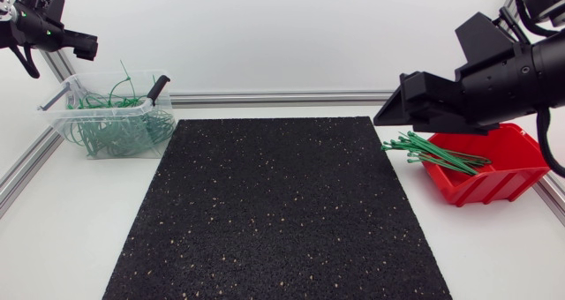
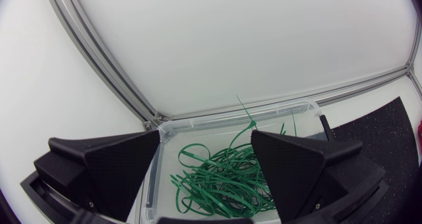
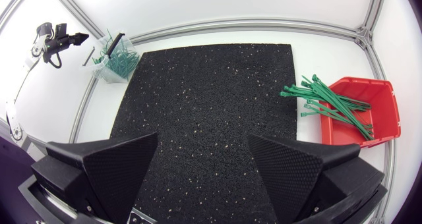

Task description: Take a green cable tie from the red box, thread the tail through the head to close it, then place it in the transparent bin on the left.

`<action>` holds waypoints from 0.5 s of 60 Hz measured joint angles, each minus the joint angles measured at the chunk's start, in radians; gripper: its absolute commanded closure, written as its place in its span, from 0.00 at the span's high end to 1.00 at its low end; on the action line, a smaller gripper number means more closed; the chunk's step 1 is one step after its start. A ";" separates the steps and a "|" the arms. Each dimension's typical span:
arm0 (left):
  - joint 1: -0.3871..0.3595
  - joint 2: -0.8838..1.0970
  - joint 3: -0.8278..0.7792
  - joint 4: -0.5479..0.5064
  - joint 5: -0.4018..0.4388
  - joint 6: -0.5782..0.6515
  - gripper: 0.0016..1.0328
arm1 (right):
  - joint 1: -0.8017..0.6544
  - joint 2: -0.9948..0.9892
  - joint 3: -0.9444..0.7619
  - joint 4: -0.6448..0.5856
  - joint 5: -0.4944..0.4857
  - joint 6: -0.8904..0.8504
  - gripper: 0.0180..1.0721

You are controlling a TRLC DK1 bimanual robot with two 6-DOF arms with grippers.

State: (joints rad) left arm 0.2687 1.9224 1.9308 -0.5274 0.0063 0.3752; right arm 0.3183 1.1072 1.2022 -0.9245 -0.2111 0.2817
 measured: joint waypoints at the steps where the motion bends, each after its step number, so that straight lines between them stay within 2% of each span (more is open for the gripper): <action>1: 0.000 -0.003 0.000 0.000 0.000 0.000 0.96 | 0.000 -0.001 0.000 -0.001 0.000 -0.003 0.95; 16: -0.004 -0.130 -0.053 0.005 0.046 -0.013 0.96 | -0.066 -0.010 0.000 0.003 0.027 -0.059 0.95; 30: -0.034 -0.373 -0.292 0.123 0.048 -0.034 0.96 | -0.149 -0.069 -0.045 0.082 0.098 -0.140 0.95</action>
State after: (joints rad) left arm 0.2344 1.5497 1.6390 -0.4046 0.0547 0.3408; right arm 0.1692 1.0386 1.1572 -0.8429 -0.1127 0.1421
